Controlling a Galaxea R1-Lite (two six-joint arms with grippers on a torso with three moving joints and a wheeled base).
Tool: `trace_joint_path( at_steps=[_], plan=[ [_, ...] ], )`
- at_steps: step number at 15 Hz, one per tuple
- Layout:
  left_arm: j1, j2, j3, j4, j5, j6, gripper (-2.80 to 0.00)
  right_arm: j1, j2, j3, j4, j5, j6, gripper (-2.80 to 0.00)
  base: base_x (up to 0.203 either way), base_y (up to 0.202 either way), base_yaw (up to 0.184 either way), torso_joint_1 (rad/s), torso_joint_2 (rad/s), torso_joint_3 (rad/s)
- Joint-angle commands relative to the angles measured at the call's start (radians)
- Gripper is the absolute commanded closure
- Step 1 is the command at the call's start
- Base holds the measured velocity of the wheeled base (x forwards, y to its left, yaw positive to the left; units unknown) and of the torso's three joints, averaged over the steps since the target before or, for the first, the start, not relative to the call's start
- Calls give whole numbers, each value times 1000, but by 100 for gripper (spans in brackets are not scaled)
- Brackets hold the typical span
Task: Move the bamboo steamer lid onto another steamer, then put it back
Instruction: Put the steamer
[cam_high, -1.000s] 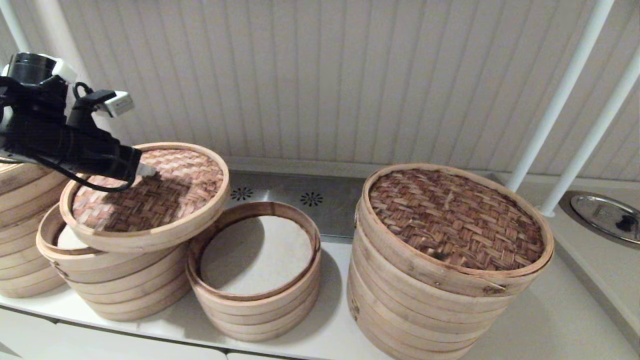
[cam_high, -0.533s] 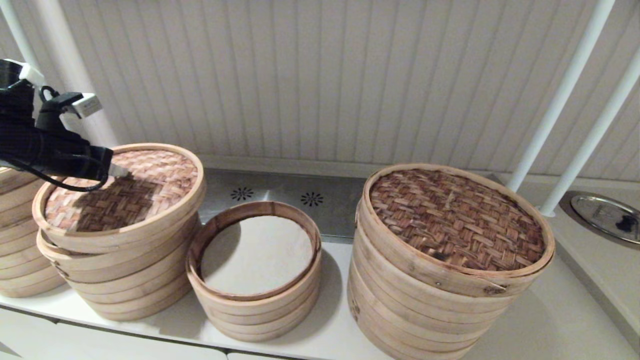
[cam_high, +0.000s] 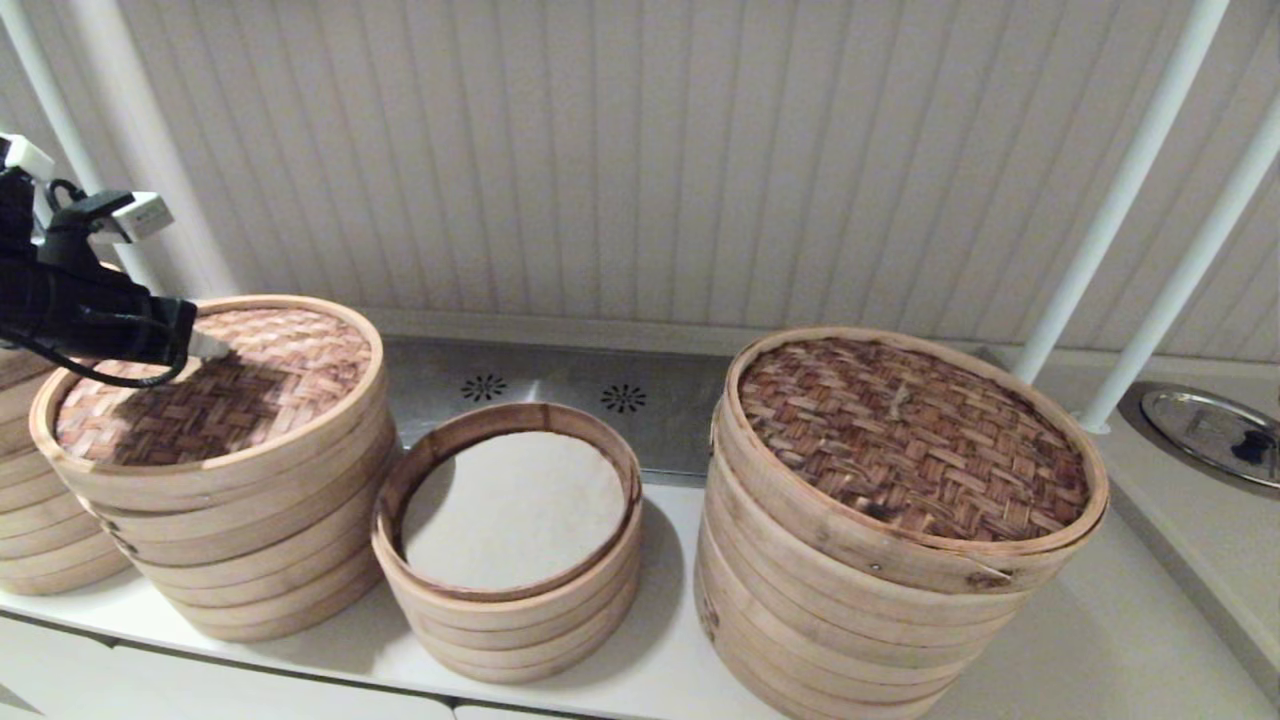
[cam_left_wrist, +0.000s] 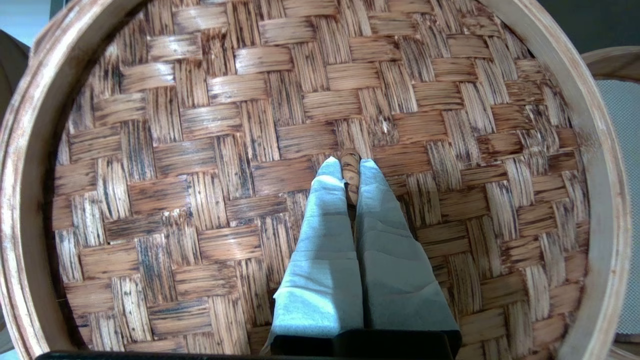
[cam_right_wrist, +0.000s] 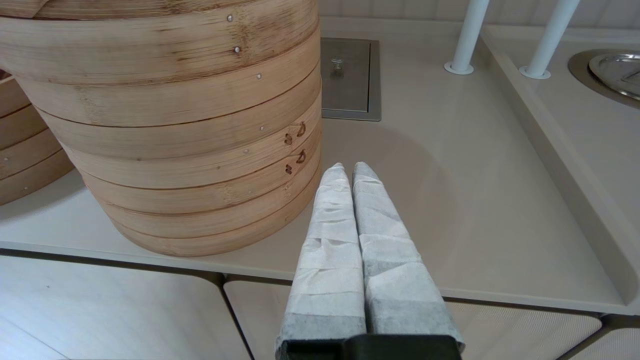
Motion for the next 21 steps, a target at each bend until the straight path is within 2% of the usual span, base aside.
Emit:
trace_joint_path(
  at_steps=[1, 8, 17, 21],
  plan=[
    [14, 3, 2, 3, -2, 2, 0, 0, 2, 1, 0, 0, 0, 0, 0, 0, 0, 0, 0, 0],
    [54, 49, -6, -3, -11, 18, 0, 0, 2, 1, 0, 0, 0, 0, 0, 0, 0, 0, 0, 0],
    [54, 106, -76, -1, -16, 13, 0, 0, 0, -1, 0, 0, 0, 0, 0, 0, 0, 0, 0, 0],
    [54, 127, -69, -3, -16, 13, 0, 0, 2, 1, 0, 0, 0, 0, 0, 0, 0, 0, 0, 0]
  ],
)
